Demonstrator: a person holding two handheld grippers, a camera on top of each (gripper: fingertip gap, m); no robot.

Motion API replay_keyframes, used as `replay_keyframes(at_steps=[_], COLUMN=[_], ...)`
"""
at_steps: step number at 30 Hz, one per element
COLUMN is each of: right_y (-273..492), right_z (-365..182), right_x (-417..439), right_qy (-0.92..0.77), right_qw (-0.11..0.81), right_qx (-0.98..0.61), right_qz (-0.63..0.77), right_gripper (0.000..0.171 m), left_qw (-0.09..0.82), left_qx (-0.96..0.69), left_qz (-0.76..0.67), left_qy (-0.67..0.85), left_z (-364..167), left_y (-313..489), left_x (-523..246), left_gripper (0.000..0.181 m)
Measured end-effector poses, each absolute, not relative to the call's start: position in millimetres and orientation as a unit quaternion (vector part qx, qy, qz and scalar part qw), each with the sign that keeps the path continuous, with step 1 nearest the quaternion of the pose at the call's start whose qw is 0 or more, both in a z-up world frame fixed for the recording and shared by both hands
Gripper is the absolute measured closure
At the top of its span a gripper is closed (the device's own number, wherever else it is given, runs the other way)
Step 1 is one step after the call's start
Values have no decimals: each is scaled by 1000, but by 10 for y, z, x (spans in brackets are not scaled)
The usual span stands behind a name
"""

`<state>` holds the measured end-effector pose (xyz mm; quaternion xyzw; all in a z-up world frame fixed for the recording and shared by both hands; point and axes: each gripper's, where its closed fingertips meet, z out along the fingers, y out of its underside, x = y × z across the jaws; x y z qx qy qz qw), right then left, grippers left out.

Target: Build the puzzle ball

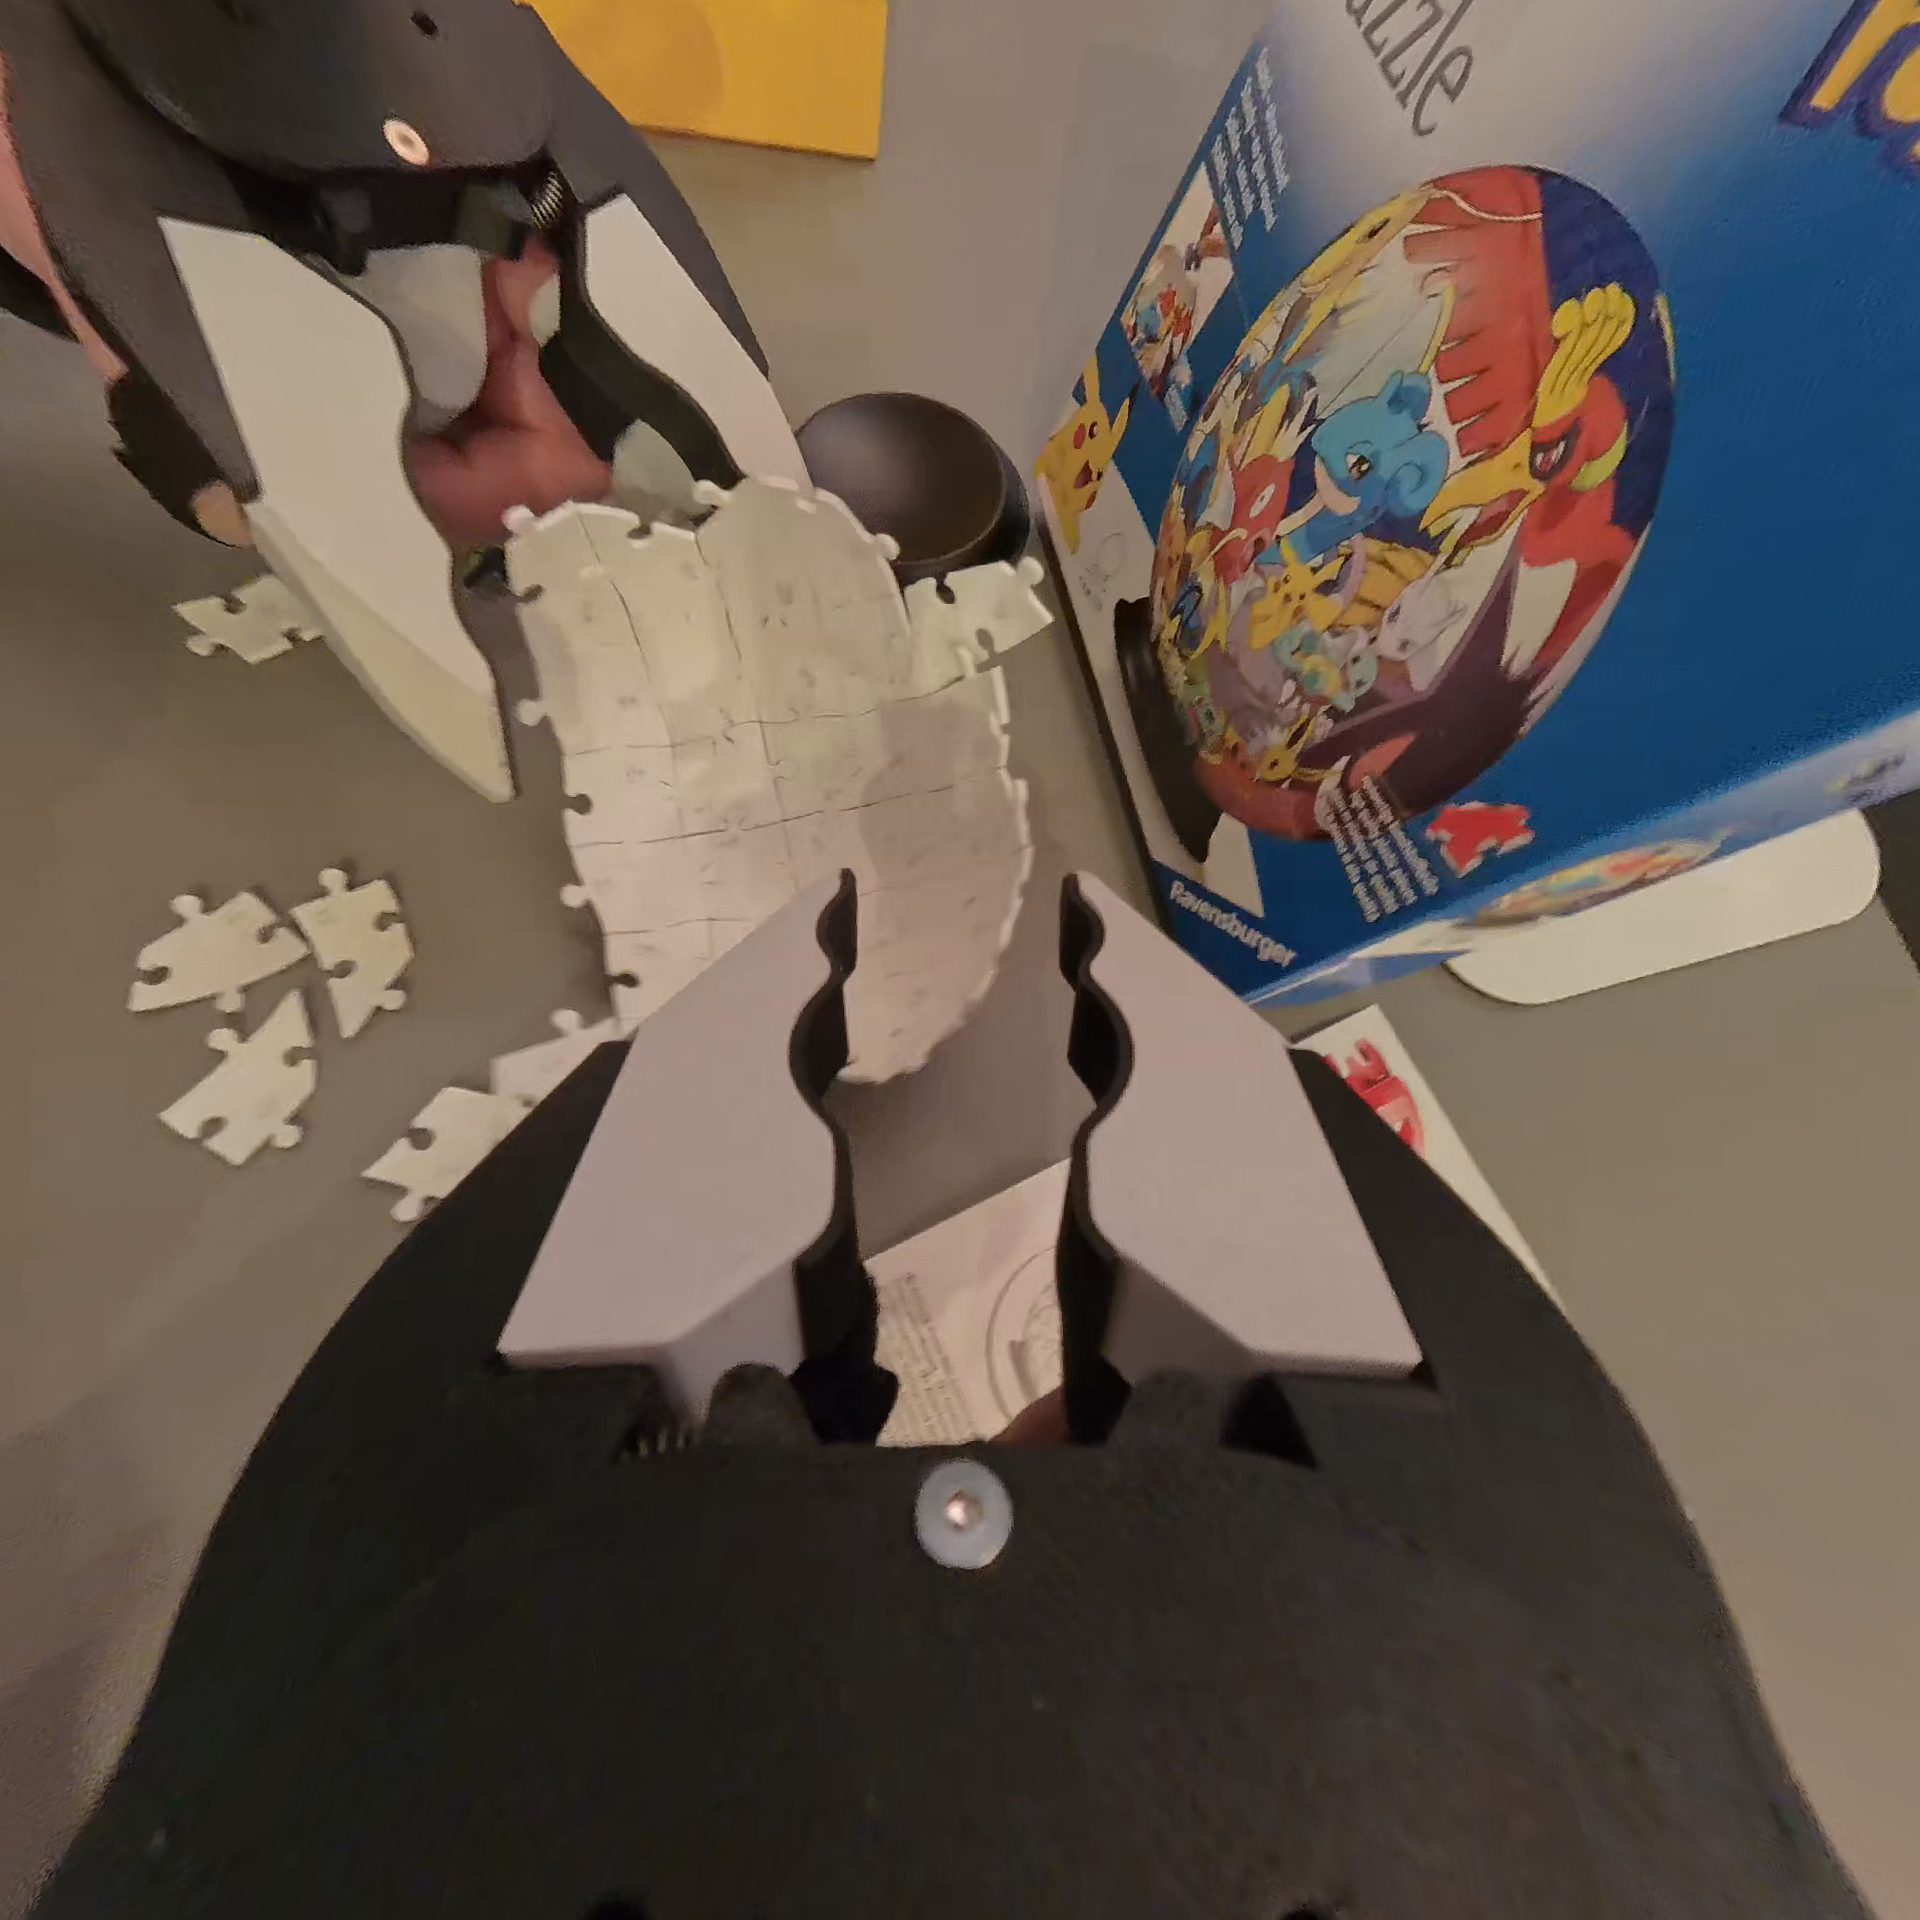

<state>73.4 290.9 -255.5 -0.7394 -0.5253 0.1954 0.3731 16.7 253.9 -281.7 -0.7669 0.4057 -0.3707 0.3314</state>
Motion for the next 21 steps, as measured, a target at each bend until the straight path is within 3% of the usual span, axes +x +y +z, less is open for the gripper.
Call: replay_keyframes(at_steps=[5, 21], right_y=[3128, 3321], right_z=[-2568, -2934], right_x=[556, 325], right_qy=[-558, -607], right_qw=[374, 274], right_qx=[-718, -720], right_qz=[184, 195], right_gripper=[120, 123], left_qw=[328, 317], left_qx=[-765, -758], left_qz=[-369, -375], left_qy=[414, 430], left_z=[-2837, -2946], left_y=[2591, 2666], left_x=[197, 211], left_gripper=[93, 99])
